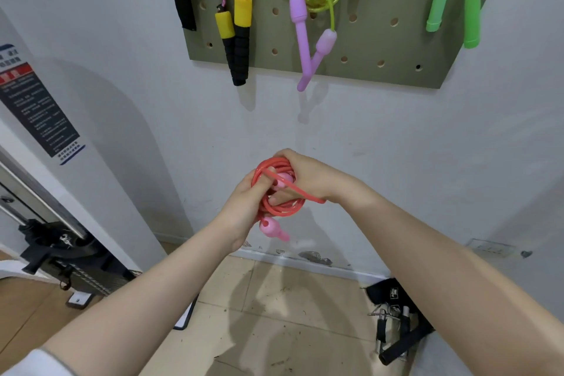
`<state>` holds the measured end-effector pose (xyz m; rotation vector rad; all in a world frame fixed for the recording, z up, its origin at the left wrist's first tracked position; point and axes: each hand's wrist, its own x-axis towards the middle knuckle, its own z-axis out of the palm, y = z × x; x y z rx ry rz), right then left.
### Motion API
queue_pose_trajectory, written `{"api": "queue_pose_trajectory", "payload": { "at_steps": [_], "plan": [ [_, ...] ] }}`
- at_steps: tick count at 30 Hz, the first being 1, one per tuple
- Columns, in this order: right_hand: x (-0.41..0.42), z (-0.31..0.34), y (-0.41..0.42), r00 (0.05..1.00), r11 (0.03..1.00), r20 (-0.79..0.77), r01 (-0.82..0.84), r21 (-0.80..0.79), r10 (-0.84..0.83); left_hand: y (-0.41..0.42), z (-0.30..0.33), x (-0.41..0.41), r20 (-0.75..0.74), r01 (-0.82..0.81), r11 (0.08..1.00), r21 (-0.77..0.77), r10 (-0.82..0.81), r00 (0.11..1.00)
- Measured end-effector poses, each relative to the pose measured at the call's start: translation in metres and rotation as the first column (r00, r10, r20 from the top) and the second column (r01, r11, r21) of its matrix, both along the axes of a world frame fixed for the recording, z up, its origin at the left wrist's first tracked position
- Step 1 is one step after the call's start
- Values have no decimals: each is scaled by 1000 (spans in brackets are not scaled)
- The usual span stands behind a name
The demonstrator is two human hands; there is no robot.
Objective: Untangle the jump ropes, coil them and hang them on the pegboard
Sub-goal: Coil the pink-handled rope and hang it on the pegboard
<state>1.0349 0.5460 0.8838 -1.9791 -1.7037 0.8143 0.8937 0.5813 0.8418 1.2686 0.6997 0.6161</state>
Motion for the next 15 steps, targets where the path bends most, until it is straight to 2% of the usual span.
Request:
{"api": "queue_pose_trajectory", "payload": {
  "at_steps": [3,5,7,9,11,13,15],
  "plan": [
    [4,2,-7,950,1000,-311,-27,1,26,1,0,-3,9,26,999,-35,-25,1000],
    [6,1,-10,926,1000,-376,-26,6,26,1,1,-5,5,61,997,-44,-61,998],
    [5,0,-10,932,1000,-363,12,23,-3,4,4,-6,-7,96,995,-34,-97,995],
    [1,-1,-8,954,995,-295,67,67,-44,7,7,-8,-8,130,991,-42,-130,991],
    [-5,1,-6,982,987,-174,94,134,-70,8,11,-10,46,143,982,-126,-138,989],
    [-11,0,-5,986,972,104,107,210,-131,6,15,-11,143,179,957,-227,-150,978],
    [-13,-6,-5,893,945,378,133,298,-244,-1,23,-10,136,229,951,-209,-203,970]
  ]
}}
